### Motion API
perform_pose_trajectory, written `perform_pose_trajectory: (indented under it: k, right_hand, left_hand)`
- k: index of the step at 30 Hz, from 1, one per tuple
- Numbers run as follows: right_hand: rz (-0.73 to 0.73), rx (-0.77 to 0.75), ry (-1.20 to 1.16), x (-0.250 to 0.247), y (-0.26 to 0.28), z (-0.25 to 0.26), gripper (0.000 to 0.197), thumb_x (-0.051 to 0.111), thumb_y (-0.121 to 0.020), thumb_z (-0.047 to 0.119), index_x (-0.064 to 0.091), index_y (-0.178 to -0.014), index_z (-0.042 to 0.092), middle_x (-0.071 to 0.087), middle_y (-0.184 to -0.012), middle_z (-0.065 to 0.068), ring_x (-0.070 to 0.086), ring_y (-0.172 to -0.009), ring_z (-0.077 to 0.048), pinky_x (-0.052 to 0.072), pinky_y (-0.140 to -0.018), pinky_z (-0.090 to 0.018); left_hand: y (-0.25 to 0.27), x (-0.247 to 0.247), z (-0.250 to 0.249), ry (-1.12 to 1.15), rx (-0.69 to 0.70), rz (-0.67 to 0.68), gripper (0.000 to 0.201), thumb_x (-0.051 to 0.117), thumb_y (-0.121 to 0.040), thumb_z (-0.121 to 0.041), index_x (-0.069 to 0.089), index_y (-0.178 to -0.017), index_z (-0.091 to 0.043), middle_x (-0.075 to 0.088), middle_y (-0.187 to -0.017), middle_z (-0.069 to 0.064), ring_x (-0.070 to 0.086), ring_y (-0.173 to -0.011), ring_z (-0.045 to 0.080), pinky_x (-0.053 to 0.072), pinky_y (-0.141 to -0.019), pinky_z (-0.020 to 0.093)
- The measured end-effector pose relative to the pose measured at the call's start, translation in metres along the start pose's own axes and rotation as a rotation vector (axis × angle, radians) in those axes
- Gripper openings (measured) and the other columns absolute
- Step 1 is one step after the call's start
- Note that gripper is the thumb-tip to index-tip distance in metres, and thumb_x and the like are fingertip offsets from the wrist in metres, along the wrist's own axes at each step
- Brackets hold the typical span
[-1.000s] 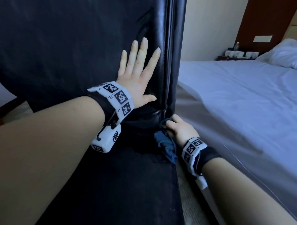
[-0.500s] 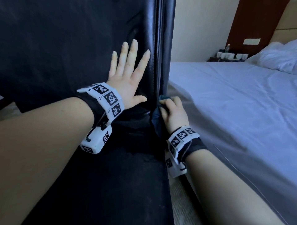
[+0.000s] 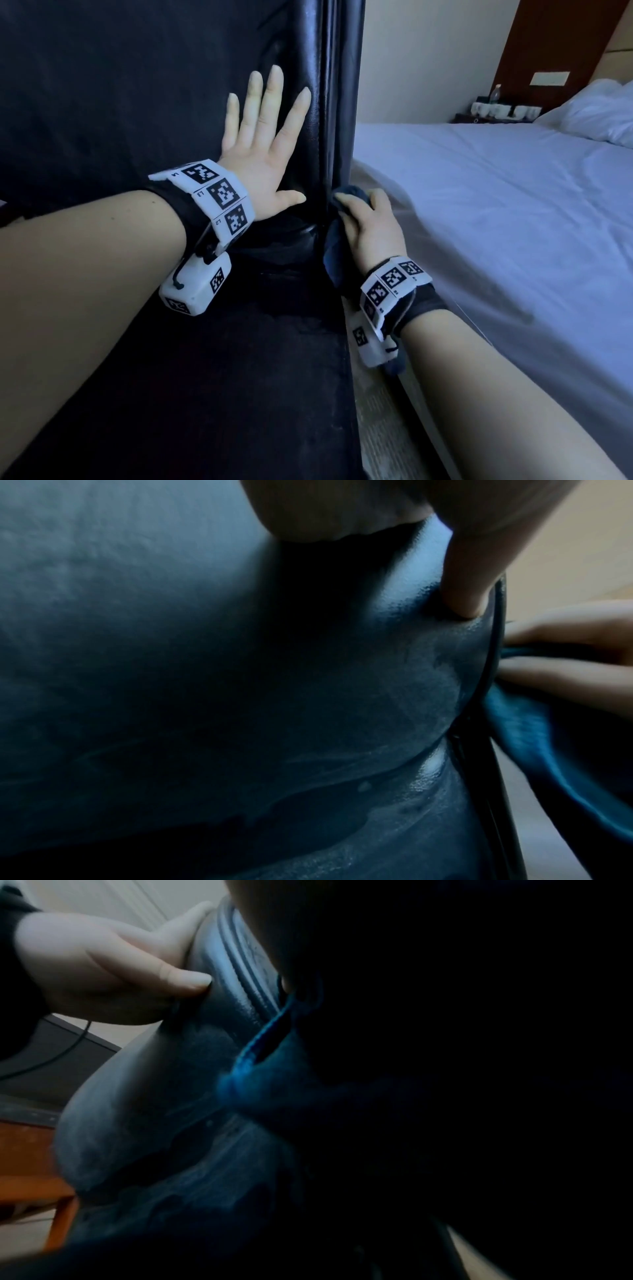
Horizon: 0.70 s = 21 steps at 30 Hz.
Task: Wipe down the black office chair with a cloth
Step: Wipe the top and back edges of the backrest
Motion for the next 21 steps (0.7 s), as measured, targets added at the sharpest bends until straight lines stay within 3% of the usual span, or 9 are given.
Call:
perform_pose_trajectory:
  k: [3, 6, 8, 10, 12, 14, 17, 19, 21]
  right_hand:
    - [-0.093, -0.038, -0.094, 0.002, -0.004, 0.005, 0.029, 0.052, -0.093, 0.016, 0.06, -0.121, 0.015, 0.05, -0.107, -0.007, 0.05, -0.087, -0.014, 0.035, -0.076, -0.016]
    - [0.056, 0.147, -0.22, 0.027, 0.011, -0.018, 0.026, 0.051, -0.094, 0.025, 0.059, -0.118, 0.019, 0.046, -0.093, 0.016, 0.044, -0.075, 0.005, 0.032, -0.071, -0.01]
    - [0.172, 0.367, -0.361, 0.047, 0.028, -0.043, 0.014, 0.053, -0.091, 0.04, 0.055, -0.092, 0.027, 0.053, -0.079, 0.015, 0.052, -0.069, -0.005, 0.038, -0.067, -0.025]
    - [0.216, 0.487, -0.466, 0.055, 0.039, -0.055, 0.033, 0.055, -0.084, 0.053, 0.043, -0.078, 0.024, 0.061, -0.075, 0.003, 0.061, -0.073, -0.019, 0.044, -0.069, -0.037]
    - [0.28, 0.48, -0.413, 0.054, 0.038, -0.054, 0.035, 0.055, -0.084, 0.054, 0.041, -0.075, 0.024, 0.062, -0.078, 0.001, 0.062, -0.079, -0.024, 0.045, -0.072, -0.039]
    - [0.304, 0.435, -0.317, 0.04, 0.029, -0.045, 0.032, 0.053, -0.087, 0.05, 0.038, -0.072, 0.025, 0.057, -0.078, 0.003, 0.058, -0.078, -0.024, 0.04, -0.065, -0.036]
    - [0.134, 0.368, -0.356, 0.008, 0.007, -0.025, 0.031, 0.051, -0.088, 0.048, 0.038, -0.072, 0.025, 0.057, -0.078, 0.004, 0.055, -0.072, -0.018, 0.037, -0.059, -0.033]
    - [0.062, 0.334, -0.414, 0.004, -0.001, -0.018, 0.026, 0.05, -0.09, 0.048, 0.045, -0.08, 0.024, 0.058, -0.079, 0.004, 0.054, -0.07, -0.014, 0.038, -0.063, -0.034]
    - [0.11, 0.286, -0.329, 0.017, -0.002, -0.019, 0.01, 0.048, -0.094, 0.035, 0.054, -0.101, 0.033, 0.059, -0.097, -0.005, 0.048, -0.076, -0.012, 0.035, -0.069, -0.03]
  left_hand:
    - [0.001, -0.001, -0.001, 0.007, 0.01, 0.006, 0.116, 0.067, -0.076, -0.048, -0.02, -0.142, -0.011, -0.021, -0.15, 0.027, -0.02, -0.138, 0.043, -0.017, -0.108, 0.05]
    - [0.0, 0.0, 0.0, 0.01, 0.004, 0.015, 0.115, 0.066, -0.076, -0.048, -0.021, -0.142, -0.011, -0.022, -0.149, 0.027, -0.021, -0.138, 0.043, -0.018, -0.108, 0.05]
    - [0.0, 0.002, -0.001, 0.018, 0.0, 0.02, 0.115, 0.066, -0.077, -0.047, -0.021, -0.143, -0.011, -0.023, -0.149, 0.026, -0.022, -0.137, 0.042, -0.018, -0.108, 0.05]
    - [-0.001, 0.002, -0.001, 0.025, -0.004, 0.019, 0.115, 0.067, -0.077, -0.046, -0.02, -0.143, -0.011, -0.023, -0.149, 0.026, -0.022, -0.137, 0.042, -0.017, -0.108, 0.05]
    - [-0.001, 0.001, -0.001, 0.029, -0.006, 0.02, 0.114, 0.067, -0.077, -0.044, -0.019, -0.144, -0.011, -0.023, -0.149, 0.026, -0.022, -0.137, 0.043, -0.017, -0.108, 0.05]
    - [-0.001, 0.0, -0.002, 0.037, -0.005, 0.025, 0.114, 0.067, -0.078, -0.044, -0.019, -0.144, -0.01, -0.023, -0.149, 0.027, -0.022, -0.137, 0.043, -0.017, -0.108, 0.051]
    - [-0.001, 0.0, -0.001, 0.042, 0.001, 0.012, 0.114, 0.068, -0.077, -0.044, -0.018, -0.144, -0.009, -0.021, -0.149, 0.028, -0.021, -0.137, 0.044, -0.017, -0.107, 0.052]
    - [0.0, 0.0, 0.0, 0.046, 0.003, 0.006, 0.113, 0.067, -0.078, -0.044, -0.018, -0.144, -0.009, -0.021, -0.149, 0.029, -0.021, -0.137, 0.044, -0.017, -0.107, 0.052]
    - [0.0, 0.001, 0.0, 0.048, 0.006, 0.005, 0.113, 0.067, -0.078, -0.044, -0.017, -0.145, -0.008, -0.021, -0.149, 0.029, -0.021, -0.137, 0.045, -0.017, -0.107, 0.052]
Point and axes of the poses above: each hand's wrist, its own y-axis away from the middle knuckle, its own x-axis out of the palm, z = x × y, the point moved 10 cm from there along -y, towards the middle knuckle
